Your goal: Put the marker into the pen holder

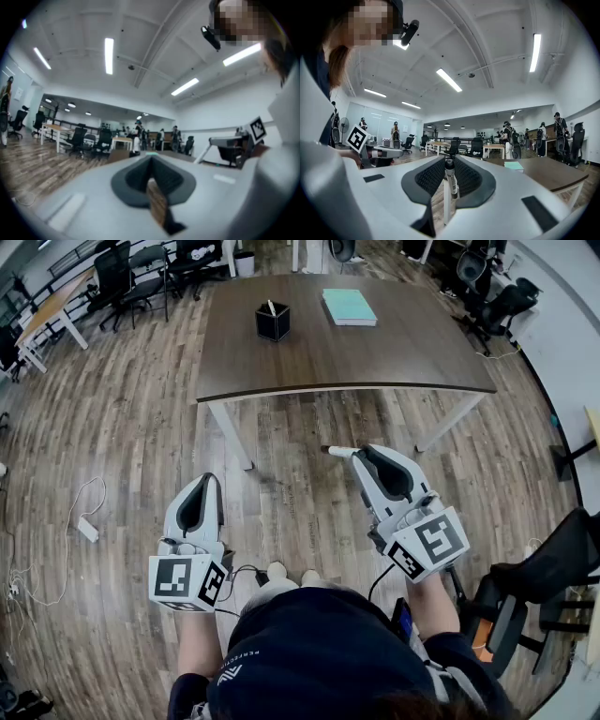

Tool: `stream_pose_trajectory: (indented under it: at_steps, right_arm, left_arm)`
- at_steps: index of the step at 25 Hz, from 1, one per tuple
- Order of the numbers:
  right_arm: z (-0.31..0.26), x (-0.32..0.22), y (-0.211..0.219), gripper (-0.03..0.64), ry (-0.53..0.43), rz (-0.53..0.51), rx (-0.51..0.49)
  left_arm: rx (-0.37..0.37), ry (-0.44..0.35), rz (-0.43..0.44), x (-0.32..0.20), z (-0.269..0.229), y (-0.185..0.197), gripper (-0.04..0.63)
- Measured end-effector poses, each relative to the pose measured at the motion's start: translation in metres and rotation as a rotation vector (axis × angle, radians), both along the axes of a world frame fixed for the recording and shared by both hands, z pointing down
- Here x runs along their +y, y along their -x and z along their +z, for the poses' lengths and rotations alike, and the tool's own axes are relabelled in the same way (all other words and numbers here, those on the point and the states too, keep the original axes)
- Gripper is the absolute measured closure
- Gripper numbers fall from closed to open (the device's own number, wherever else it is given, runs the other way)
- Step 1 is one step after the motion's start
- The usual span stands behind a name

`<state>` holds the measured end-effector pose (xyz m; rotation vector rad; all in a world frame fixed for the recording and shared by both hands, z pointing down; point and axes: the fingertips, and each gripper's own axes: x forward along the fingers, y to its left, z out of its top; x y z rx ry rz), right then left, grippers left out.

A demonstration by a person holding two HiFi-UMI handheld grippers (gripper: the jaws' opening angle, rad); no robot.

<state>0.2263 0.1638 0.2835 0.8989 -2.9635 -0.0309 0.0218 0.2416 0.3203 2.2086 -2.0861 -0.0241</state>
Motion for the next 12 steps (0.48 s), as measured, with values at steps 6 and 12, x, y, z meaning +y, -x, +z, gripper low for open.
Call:
stream_pose_trajectory:
  at_steps: [6, 12]
  right_arm:
    - [0.0, -0.01, 0.01, 0.558, 0.005, 0.0, 0.002]
    - [0.002, -0.017, 0.027, 0.558, 0.019, -0.006, 0.0]
  left_arm:
    - [0.007, 0.006, -0.005, -0.008, 0.002, 0.011, 0.589]
    - [0.018, 0.022, 0.009, -0.017, 0.009, 0.023, 0.589]
